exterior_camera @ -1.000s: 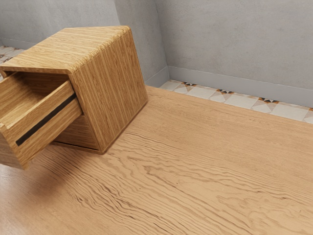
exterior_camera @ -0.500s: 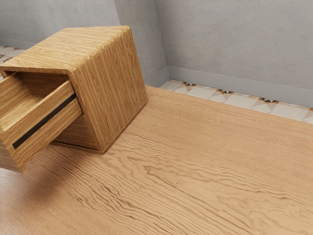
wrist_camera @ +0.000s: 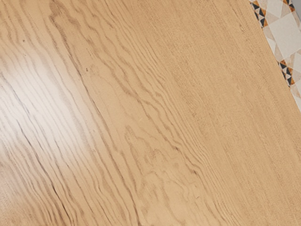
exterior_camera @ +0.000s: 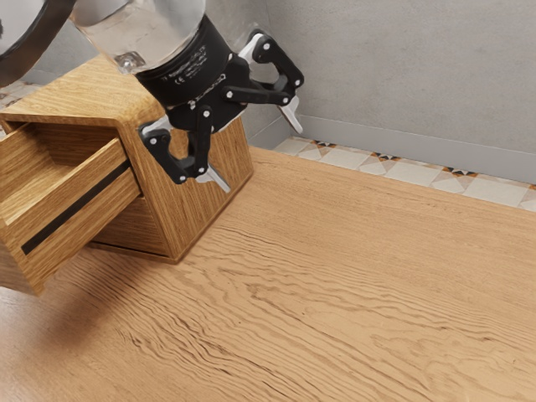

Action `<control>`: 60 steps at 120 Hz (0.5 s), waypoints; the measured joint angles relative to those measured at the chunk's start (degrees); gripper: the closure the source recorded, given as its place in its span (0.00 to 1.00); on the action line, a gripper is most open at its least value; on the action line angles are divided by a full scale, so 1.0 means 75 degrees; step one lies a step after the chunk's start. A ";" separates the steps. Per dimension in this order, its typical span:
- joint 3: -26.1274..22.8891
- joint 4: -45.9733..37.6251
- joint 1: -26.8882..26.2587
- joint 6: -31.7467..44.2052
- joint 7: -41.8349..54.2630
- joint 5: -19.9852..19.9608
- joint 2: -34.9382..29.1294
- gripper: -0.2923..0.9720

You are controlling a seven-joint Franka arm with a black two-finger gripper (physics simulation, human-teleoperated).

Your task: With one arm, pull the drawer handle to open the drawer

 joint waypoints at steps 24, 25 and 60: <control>0.0297 -0.1348 0.0982 -0.0263 -0.0357 -0.0178 0.0491 0.23; 0.0315 -0.1366 0.1003 -0.0256 -0.0363 -0.0182 0.0517 0.23; 0.0455 -0.1960 0.1511 0.0203 -0.0689 -0.0310 0.0779 0.23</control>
